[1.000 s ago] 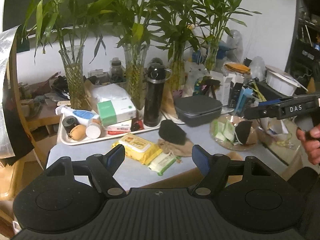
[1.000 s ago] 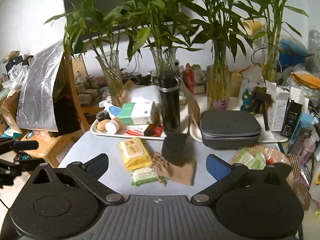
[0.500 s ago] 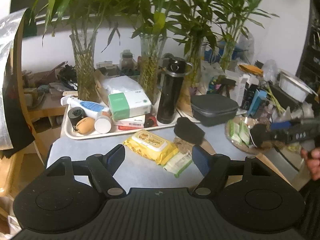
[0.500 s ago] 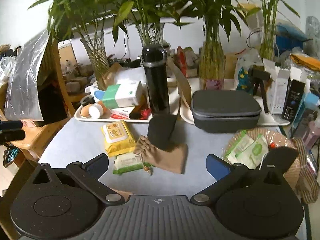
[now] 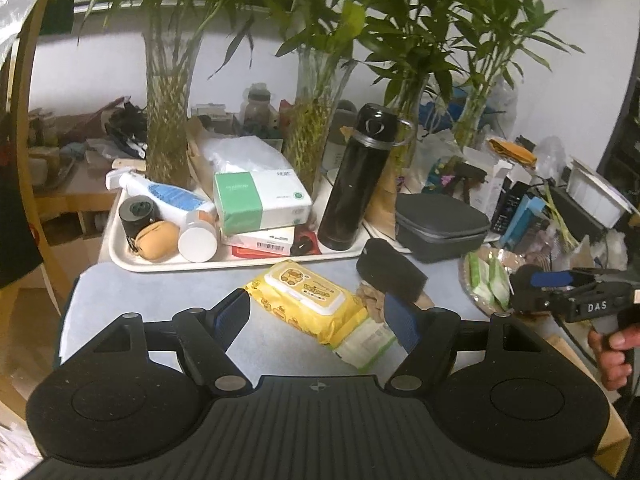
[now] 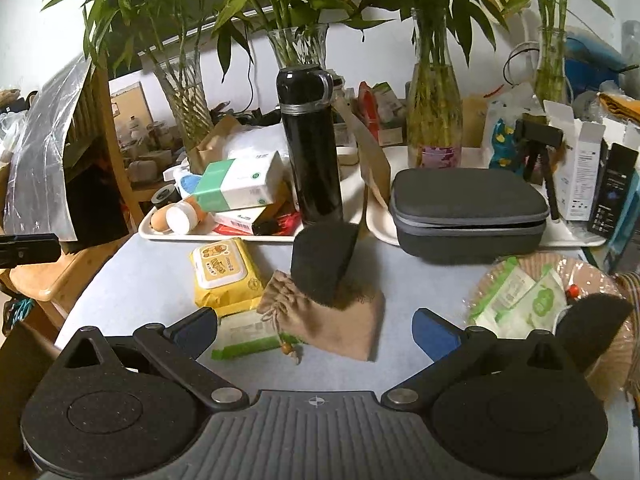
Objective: Organize soft objects
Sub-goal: 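Grasp the black foam sponge with the right tool while the left tool approaches the yellow wipes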
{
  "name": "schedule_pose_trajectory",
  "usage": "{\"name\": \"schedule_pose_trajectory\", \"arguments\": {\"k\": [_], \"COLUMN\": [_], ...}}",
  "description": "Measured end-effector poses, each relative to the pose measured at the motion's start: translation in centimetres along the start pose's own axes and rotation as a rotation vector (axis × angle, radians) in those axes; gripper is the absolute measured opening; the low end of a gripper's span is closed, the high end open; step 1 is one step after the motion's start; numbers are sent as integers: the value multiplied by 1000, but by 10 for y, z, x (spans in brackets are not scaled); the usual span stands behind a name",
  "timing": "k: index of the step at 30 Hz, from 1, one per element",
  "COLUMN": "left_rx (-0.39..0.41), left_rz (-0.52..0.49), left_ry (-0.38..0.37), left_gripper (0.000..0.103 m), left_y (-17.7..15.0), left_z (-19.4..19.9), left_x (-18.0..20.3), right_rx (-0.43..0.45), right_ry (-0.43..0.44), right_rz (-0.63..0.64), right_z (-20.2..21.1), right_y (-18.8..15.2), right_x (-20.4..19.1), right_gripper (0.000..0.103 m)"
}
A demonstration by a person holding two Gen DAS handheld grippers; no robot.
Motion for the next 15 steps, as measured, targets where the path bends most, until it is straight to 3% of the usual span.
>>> {"name": "schedule_pose_trajectory", "arguments": {"k": [4, 15], "left_rx": [-5, -5], "left_rz": [27, 134], "left_ry": [-12, -47], "left_gripper": [73, 73], "left_y": [-3, -13], "left_z": [-15, -50], "left_x": [-12, -42], "right_rx": [-12, -30], "right_ry": [44, 51], "right_rz": [12, 82], "right_z": [-16, -57], "right_y": [1, 2], "right_x": [-2, 0], "right_gripper": [96, 94]}}
Point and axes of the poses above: each gripper's, at about its wrist camera, not at the fingertips, and z roughly against the way its jaws point, x to its right, y to its top, the point moved 8 cm from there along -z, roughly the way its jaws point, and after that the axes turned 2 degrees about x, right-handed, at the moved point
